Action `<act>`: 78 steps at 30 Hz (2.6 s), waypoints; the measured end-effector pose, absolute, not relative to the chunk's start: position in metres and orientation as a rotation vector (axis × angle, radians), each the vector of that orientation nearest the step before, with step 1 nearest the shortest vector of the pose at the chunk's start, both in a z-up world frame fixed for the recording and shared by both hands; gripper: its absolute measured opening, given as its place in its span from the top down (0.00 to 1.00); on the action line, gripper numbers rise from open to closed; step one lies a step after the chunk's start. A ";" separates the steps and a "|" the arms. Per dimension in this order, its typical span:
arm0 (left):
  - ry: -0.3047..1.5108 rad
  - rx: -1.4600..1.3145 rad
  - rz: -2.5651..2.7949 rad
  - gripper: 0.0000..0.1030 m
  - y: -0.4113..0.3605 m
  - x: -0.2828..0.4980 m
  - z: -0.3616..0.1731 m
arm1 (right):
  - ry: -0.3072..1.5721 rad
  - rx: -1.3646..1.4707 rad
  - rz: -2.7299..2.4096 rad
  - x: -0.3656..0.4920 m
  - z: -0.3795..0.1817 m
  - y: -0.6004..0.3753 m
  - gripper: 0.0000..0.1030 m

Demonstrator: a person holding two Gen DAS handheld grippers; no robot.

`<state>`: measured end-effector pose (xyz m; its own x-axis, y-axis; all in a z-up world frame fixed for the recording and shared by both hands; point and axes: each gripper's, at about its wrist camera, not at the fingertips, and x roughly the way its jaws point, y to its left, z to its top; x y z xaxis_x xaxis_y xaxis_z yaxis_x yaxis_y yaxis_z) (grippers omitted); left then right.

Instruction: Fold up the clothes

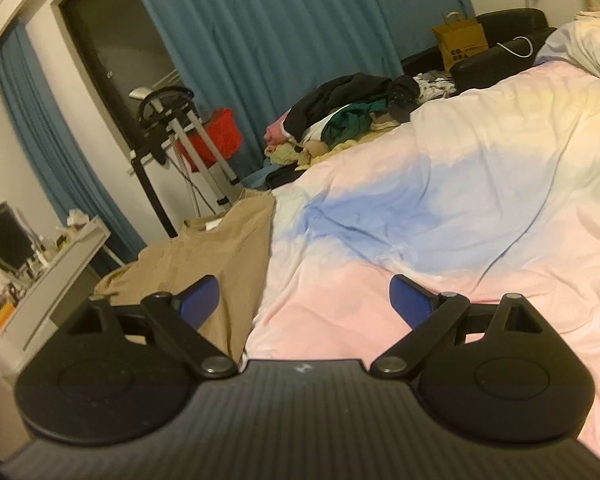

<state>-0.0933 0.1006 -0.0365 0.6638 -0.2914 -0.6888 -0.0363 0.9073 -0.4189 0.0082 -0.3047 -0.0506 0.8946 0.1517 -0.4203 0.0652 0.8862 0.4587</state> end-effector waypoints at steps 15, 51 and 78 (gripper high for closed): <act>0.703 -0.142 -0.153 0.14 0.053 -0.081 -0.001 | 0.400 0.337 0.147 -0.005 -0.041 -0.255 0.09; 0.417 -0.578 0.257 0.01 0.262 0.085 -0.057 | 0.542 -0.306 0.655 0.390 -0.115 0.224 0.11; 0.405 -0.448 0.046 0.01 0.179 0.080 -0.053 | 0.543 0.428 0.050 0.378 -0.129 -0.146 0.23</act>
